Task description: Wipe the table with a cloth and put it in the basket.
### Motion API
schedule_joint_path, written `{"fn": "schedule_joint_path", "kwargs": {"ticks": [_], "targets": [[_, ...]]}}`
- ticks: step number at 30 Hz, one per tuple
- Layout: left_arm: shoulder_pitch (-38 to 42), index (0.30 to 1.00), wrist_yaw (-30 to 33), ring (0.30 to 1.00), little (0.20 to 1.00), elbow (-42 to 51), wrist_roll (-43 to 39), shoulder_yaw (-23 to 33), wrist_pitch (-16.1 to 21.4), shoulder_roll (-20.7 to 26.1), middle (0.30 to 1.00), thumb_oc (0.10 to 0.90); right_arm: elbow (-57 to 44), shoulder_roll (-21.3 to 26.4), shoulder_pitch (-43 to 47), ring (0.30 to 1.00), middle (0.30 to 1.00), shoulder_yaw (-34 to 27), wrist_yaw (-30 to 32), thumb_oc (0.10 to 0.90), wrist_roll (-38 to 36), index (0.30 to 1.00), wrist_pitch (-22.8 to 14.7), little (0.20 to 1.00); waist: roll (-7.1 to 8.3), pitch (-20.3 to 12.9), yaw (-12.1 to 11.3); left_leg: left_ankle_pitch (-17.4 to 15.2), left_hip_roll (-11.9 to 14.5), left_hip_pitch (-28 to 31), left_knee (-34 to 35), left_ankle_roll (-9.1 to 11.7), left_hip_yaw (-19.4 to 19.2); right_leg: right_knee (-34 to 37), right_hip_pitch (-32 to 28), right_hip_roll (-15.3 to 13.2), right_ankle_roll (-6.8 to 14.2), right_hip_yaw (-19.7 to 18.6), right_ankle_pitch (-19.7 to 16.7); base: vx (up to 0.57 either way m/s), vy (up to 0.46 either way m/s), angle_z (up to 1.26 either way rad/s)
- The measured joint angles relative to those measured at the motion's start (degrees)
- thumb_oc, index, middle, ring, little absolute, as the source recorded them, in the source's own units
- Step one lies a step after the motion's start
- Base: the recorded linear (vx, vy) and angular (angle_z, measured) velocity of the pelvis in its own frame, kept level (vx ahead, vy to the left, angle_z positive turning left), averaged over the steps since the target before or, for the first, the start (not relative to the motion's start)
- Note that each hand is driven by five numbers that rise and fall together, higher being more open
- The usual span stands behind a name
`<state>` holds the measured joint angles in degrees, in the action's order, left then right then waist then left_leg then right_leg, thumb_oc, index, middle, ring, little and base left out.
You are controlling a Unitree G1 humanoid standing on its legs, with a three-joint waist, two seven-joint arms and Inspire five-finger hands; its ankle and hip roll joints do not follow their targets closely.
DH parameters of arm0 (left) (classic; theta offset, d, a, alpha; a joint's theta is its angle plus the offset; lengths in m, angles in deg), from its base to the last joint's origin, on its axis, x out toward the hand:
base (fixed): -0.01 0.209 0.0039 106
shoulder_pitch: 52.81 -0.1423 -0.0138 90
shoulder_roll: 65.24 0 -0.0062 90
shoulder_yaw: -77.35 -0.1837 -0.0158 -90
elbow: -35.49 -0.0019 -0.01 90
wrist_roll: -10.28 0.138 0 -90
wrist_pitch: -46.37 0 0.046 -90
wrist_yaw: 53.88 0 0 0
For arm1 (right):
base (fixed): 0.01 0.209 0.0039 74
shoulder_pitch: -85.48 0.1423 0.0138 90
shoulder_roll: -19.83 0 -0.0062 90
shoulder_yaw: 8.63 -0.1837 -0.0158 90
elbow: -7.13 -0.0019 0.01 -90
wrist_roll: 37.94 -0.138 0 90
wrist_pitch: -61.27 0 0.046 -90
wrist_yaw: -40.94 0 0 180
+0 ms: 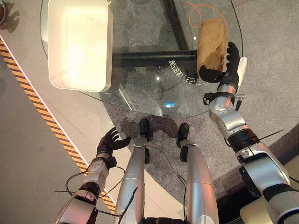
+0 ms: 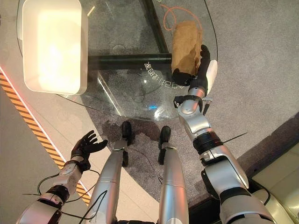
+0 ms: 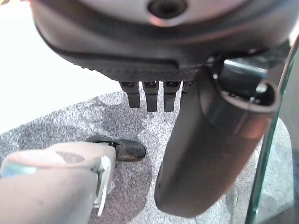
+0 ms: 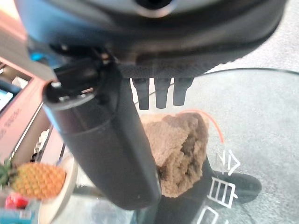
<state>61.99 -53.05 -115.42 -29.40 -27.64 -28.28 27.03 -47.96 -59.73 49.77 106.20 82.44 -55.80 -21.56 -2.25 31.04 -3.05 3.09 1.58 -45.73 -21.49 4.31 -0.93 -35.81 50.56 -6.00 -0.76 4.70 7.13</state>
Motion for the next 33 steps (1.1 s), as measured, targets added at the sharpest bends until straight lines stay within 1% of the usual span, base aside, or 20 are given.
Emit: {"fn": "schedule_joint_path", "kwargs": {"ticks": [2,7,11,16,21,26,30,33], "targets": [[-0.02,0.900,0.01,0.900,0.900,0.01,0.00,-0.02,-0.05,-0.01,0.900,0.800,0.11,-0.19,0.38,0.900,0.900,1.02,0.00,0.800,0.00,0.900,1.11,0.900,-0.20,0.09,-0.07,0.01,-0.04,0.46,0.01,0.01,0.00,0.05,-0.52,-0.04,0.00,0.01,0.00,0.02,0.009,0.00],[-0.03,0.900,0.13,0.900,0.900,0.28,0.07,-0.08,-0.20,0.01,0.900,0.800,0.49,-0.88,1.49,0.900,0.900,1.09,0.00,0.800,0.22,0.900,3.37,0.900,-0.44,0.03,-0.05,0.04,-0.10,0.82,0.02,0.02,0.02,-0.07,-0.81,-0.07,0.00,0.02,-0.01,0.01,0.003,0.00],[-0.06,0.900,0.20,0.900,0.900,0.32,0.08,-0.17,-0.63,0.01,0.900,0.800,3.28,-1.01,3.65,0.900,0.900,2.79,0.00,0.800,0.44,0.900,5.35,0.900,-0.58,0.03,-0.06,0.36,-0.10,0.89,0.14,0.09,0.03,-0.08,-0.84,-0.10,-0.03,0.03,-0.02,0.00,0.000,0.00],[-0.26,0.900,0.24,0.900,0.900,0.33,0.09,-0.42,-0.91,-0.01,0.900,0.800,5.06,-1.12,5.72,0.900,0.900,3.26,0.00,0.800,0.42,0.900,7.12,0.900,-1.05,0.03,-0.27,0.77,-0.10,1.03,0.44,0.10,0.08,-0.16,-0.85,-0.15,-0.17,0.08,-0.17,0.00,0.000,0.00],[-0.28,0.900,0.37,0.900,0.900,0.36,0.09,-0.68,-0.94,-0.01,0.900,0.800,5.21,-1.15,6.31,0.900,0.900,3.27,0.00,0.800,0.41,0.900,8.43,0.900,-1.07,0.04,-0.49,0.87,-0.10,1.09,0.43,0.13,0.20,-0.25,-0.93,-0.19,-0.19,0.40,-0.19,0.00,0.000,0.00],[-0.29,0.900,0.92,0.900,0.900,0.62,0.10,-2.27,-1.16,-0.01,0.900,0.800,6.71,-1.13,6.73,0.900,0.900,3.35,0.01,0.800,-0.37,0.900,8.77,0.900,-1.10,0.03,-1.03,0.92,-0.10,1.39,0.45,0.13,0.30,-0.24,-1.33,-0.25,-0.20,0.58,-0.18,0.00,0.000,0.00],[-0.31,0.900,0.94,0.900,0.900,1.44,0.10,-2.34,-1.20,-0.01,0.900,0.800,7.69,-1.12,8.14,0.900,0.900,3.22,1.00,0.800,-6.12,0.900,8.56,0.900,-1.12,0.03,-1.36,0.98,-0.10,1.40,0.49,0.13,0.37,-0.25,-1.35,-0.28,-0.25,0.67,-0.19,0.00,0.000,0.00],[-0.31,0.900,0.98,0.900,0.900,1.46,0.09,-2.34,-1.21,-0.01,0.900,0.800,8.24,-1.19,8.42,0.900,0.900,3.14,1.43,0.800,-8.34,0.900,7.71,0.900,-1.12,0.03,-1.36,0.99,-0.10,1.40,0.49,0.14,0.38,-0.25,-1.36,-0.31,-0.24,0.68,-0.20,0.00,0.000,0.00]]}}
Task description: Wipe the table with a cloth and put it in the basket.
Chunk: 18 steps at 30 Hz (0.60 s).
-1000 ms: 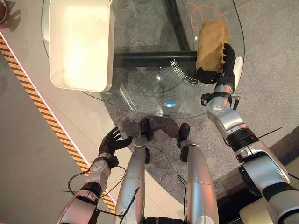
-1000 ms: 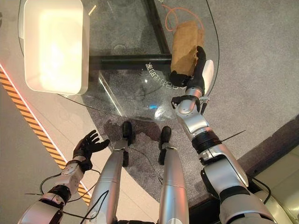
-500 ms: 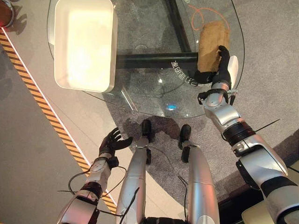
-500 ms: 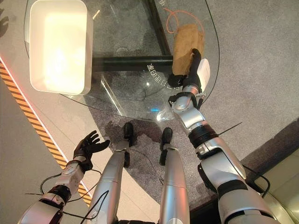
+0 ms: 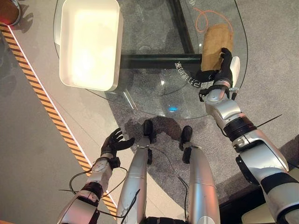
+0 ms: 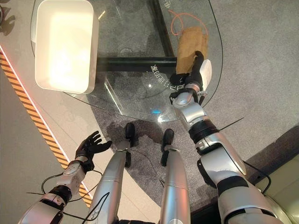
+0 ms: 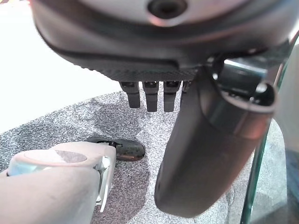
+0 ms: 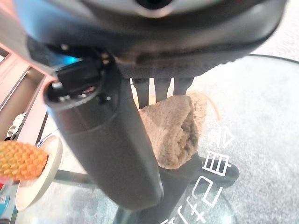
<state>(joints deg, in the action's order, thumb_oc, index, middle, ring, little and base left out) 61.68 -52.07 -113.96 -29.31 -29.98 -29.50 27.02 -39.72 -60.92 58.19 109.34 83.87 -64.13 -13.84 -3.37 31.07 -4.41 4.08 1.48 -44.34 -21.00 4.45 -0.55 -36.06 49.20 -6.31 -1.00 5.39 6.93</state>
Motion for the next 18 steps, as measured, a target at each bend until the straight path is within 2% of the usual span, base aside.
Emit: {"fn": "schedule_joint_path", "kwargs": {"ticks": [7,18], "targets": [[0.00,0.900,0.16,0.900,0.900,0.44,-0.01,-0.01,-0.18,0.00,0.900,0.800,1.74,-0.11,1.31,0.900,0.900,-0.10,0.05,0.800,-3.17,0.900,-0.50,0.900,0.00,0.00,-0.01,0.01,0.00,0.11,0.00,0.00,0.03,0.01,-0.19,-0.01,0.01,0.05,0.00,0.00,0.000,0.00],[-0.02,0.900,0.25,0.900,0.900,0.92,-0.01,-0.10,-0.42,-0.03,0.900,0.800,4.47,-0.67,2.84,0.900,0.900,0.91,-0.07,0.800,1.38,0.900,2.94,0.900,-0.31,-0.07,-0.33,0.11,-0.02,0.11,0.07,0.03,0.18,-0.01,-0.25,-0.09,0.00,0.24,0.00,0.00,0.000,0.00]]}}
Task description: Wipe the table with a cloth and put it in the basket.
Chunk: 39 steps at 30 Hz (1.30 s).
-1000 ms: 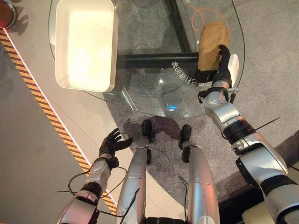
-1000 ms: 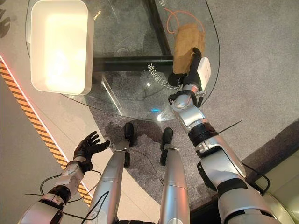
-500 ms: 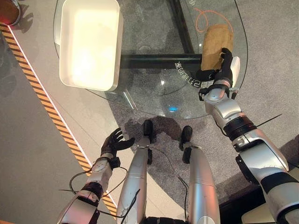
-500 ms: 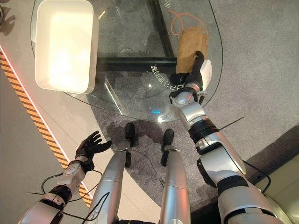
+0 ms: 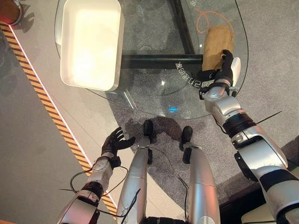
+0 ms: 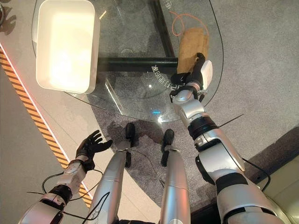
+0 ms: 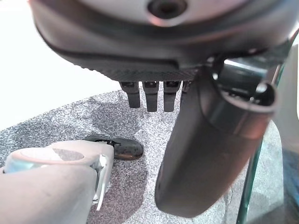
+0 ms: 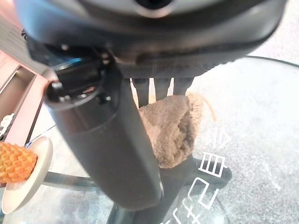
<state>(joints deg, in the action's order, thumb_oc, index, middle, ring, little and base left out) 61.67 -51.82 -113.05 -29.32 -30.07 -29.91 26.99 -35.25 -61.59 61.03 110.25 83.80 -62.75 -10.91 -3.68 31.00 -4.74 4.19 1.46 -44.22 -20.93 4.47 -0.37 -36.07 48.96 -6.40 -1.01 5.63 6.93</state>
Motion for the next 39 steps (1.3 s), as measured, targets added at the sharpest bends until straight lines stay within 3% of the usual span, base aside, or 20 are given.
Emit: {"fn": "schedule_joint_path", "kwargs": {"ticks": [13,14,15,39], "targets": [[0.00,0.900,-0.08,0.900,0.900,0.02,-0.02,-2.25,0.03,-0.09,0.900,0.800,3.76,-0.09,1.40,0.900,0.900,1.67,-0.31,0.800,4.66,0.900,1.56,0.900,-1.00,0.01,-0.58,0.53,-0.25,0.04,0.99,0.26,0.38,0.02,0.19,-0.33,0.00,0.38,0.06,0.00,0.001,0.01],[0.00,0.900,-0.08,0.900,0.900,0.02,-0.03,-2.34,0.03,-0.09,0.900,0.800,3.77,-0.08,1.42,0.759,0.759,1.68,-0.33,0.635,4.66,0.759,1.60,0.735,-1.00,0.01,-0.59,0.53,-0.25,0.04,0.99,0.28,0.44,0.02,0.17,-0.33,0.01,0.41,0.07,0.00,0.000,0.00],[0.00,0.900,-0.07,0.900,0.900,0.03,-0.04,-2.34,0.03,-0.09,0.900,0.800,3.82,-0.08,1.47,0.300,0.300,1.68,-0.33,0.100,4.76,0.300,1.67,0.200,-1.01,0.01,-0.60,0.53,-0.25,0.04,1.02,0.31,0.46,0.02,0.19,-0.33,0.02,0.42,0.08,0.00,0.000,0.00],[0.38,0.900,-0.03,0.900,0.900,0.07,-0.08,-2.45,0.00,-0.11,0.900,0.800,8.58,2.15,3.73,0.300,0.300,2.73,-0.70,0.100,6.88,0.300,1.44,0.200,-1.61,-0.01,-0.65,0.90,-0.31,0.02,1.83,0.27,0.76,0.15,0.34,-0.43,-0.03,0.79,0.28,0.00,0.000,0.00]]}}
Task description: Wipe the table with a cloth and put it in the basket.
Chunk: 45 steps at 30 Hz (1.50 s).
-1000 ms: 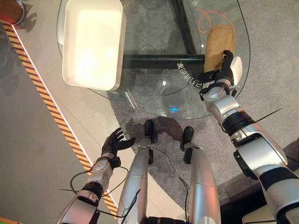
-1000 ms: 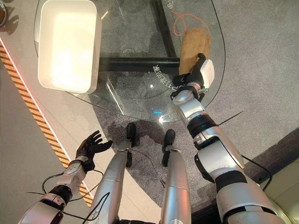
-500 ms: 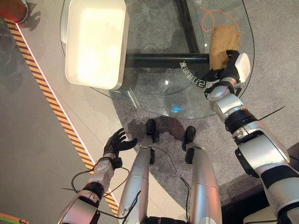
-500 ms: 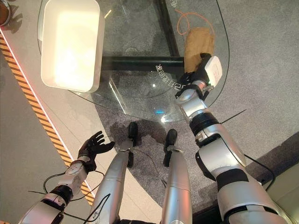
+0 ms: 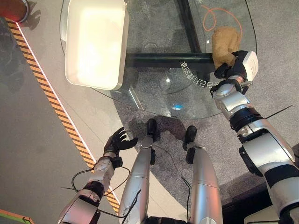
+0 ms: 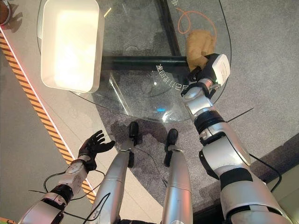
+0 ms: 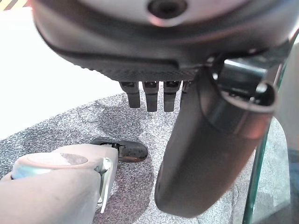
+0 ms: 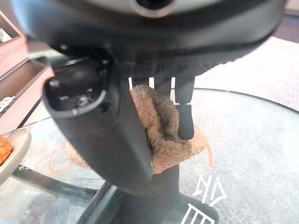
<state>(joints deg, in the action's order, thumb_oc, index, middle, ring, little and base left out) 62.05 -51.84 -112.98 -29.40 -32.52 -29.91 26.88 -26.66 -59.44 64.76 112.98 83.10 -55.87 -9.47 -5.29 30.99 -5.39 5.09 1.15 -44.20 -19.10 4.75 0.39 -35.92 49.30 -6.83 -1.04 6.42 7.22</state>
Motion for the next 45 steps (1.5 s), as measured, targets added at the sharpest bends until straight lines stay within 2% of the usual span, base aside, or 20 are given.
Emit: {"fn": "schedule_joint_path", "kwargs": {"ticks": [9,18,25,30,35,45], "targets": [[-0.03,0.900,0.03,0.900,0.900,0.21,0.00,0.00,-0.01,0.00,0.900,0.800,0.09,0.26,-0.11,0.300,0.300,0.23,-2.75,0.100,1.59,0.300,-1.08,0.200,-0.01,0.00,0.27,0.05,0.01,0.00,0.06,0.06,0.01,0.06,0.02,0.03,-0.01,0.01,0.00,0.00,0.000,0.00],[-0.04,0.900,0.57,0.900,0.900,1.17,0.00,0.02,-0.58,-0.02,0.900,0.800,-2.88,1.35,-0.63,0.300,0.300,4.54,-9.48,0.100,9.55,0.300,-2.48,0.200,-0.10,0.04,0.98,0.11,0.26,-0.02,0.43,0.17,0.08,0.19,0.21,0.37,-0.11,0.04,0.07,0.00,0.000,0.00],[-0.04,0.900,0.99,0.900,0.900,1.24,0.04,0.04,-0.79,-0.19,0.900,0.800,-6.98,2.48,-0.76,0.300,0.300,9.51,-17.63,0.100,16.21,0.300,-4.57,0.200,-1.23,0.03,0.92,0.51,0.31,0.02,1.09,0.56,0.65,0.09,0.21,0.26,-0.45,0.83,0.29,-0.01,-0.003,0.04],[-0.04,0.900,0.98,0.900,0.900,1.82,0.06,0.04,-0.87,-0.22,0.900,0.800,-10.73,1.11,-1.46,0.300,0.300,14.13,-24.09,0.100,18.67,0.300,-6.88,0.200,-1.30,0.05,0.31,0.70,0.28,0.06,1.28,0.84,1.12,-0.33,0.19,0.14,-0.72,1.28,0.51,0.00,0.000,0.05],[-0.02,0.900,0.99,0.900,0.900,2.21,0.09,0.05,-0.92,-0.23,0.900,0.800,-12.54,-1.60,-3.24,0.300,0.300,16.81,-27.84,0.100,20.34,0.300,-7.97,0.200,-1.32,0.06,-0.85,1.03,0.01,0.09,1.58,0.99,1.78,-0.80,0.17,-0.24,-0.85,1.86,0.76,-0.01,-0.013,0.07],[-0.02,0.900,1.04,0.900,0.900,2.55,0.14,0.03,-1.35,-0.23,0.900,0.800,-13.50,-2.13,-3.89,0.300,0.300,18.81,-31.37,0.100,22.79,0.300,-9.37,0.200,-1.32,0.06,-0.75,1.55,-0.37,0.09,2.44,0.80,2.11,-0.67,0.21,-0.75,-0.66,2.28,0.92,0.00,-0.003,0.03]]}}
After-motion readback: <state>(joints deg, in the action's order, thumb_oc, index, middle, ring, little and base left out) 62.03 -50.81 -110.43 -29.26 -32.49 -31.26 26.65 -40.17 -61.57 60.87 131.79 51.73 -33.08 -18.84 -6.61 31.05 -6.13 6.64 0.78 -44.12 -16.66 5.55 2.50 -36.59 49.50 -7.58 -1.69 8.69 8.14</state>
